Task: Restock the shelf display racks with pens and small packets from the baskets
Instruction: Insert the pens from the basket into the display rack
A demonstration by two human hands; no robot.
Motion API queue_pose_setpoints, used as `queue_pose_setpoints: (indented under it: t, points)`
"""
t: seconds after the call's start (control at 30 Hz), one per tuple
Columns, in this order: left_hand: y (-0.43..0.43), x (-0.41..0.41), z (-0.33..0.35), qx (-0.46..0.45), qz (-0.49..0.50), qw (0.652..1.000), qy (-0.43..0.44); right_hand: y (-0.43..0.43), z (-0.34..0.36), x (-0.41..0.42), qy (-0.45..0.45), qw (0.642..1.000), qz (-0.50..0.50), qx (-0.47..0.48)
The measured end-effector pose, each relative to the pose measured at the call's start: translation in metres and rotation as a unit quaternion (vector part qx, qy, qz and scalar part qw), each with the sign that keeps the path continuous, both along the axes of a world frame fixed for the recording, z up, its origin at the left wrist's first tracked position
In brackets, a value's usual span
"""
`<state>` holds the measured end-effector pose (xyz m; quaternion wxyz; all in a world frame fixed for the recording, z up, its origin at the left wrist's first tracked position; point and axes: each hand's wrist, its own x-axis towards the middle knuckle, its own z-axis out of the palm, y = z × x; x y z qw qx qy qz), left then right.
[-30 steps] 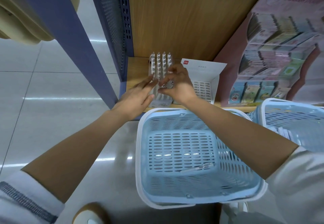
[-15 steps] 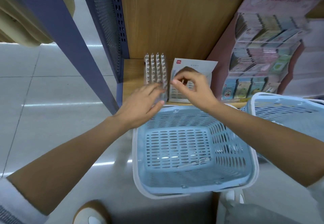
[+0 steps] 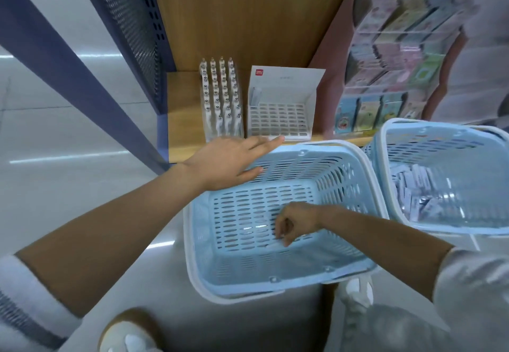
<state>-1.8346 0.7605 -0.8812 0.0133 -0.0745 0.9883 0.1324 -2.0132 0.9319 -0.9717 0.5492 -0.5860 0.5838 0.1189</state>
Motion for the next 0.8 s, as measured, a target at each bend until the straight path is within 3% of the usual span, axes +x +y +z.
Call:
queue_pose_setpoints:
  t: [0.13,0.23,0.4,0.5,0.57,0.67,0.8]
  points:
    - [0.001,0.001,-0.007,-0.023,-0.002,0.999,0.035,0.002,-0.016,0.002,0.050,0.994,0.097,-0.023]
    - [0.000,0.001,-0.010,-0.018,0.001,0.999,0.039,0.009,-0.020,0.000,0.056,0.991,0.112,-0.040]
    - [-0.002,0.001,-0.008,-0.015,-0.002,0.999,0.039,-0.001,-0.004,-0.007,-0.019,0.999,-0.027,0.001]
    - [-0.007,-0.001,-0.001,0.085,0.044,0.995,0.037,-0.023,0.033,-0.010,-0.087,0.991,-0.102,0.006]
    - [-0.011,0.000,0.008,0.147,0.078,0.982,0.090,-0.038,0.066,-0.010,-0.132,0.984,-0.121,-0.008]
    - [-0.015,0.002,0.027,0.128,0.059,0.978,0.154,-0.059,0.118,-0.011,-0.164,0.978,-0.120,-0.043]
    - [-0.009,0.007,0.051,0.190,0.051,0.976,0.092,-0.083,0.170,-0.014,-0.197,0.960,-0.167,-0.106]
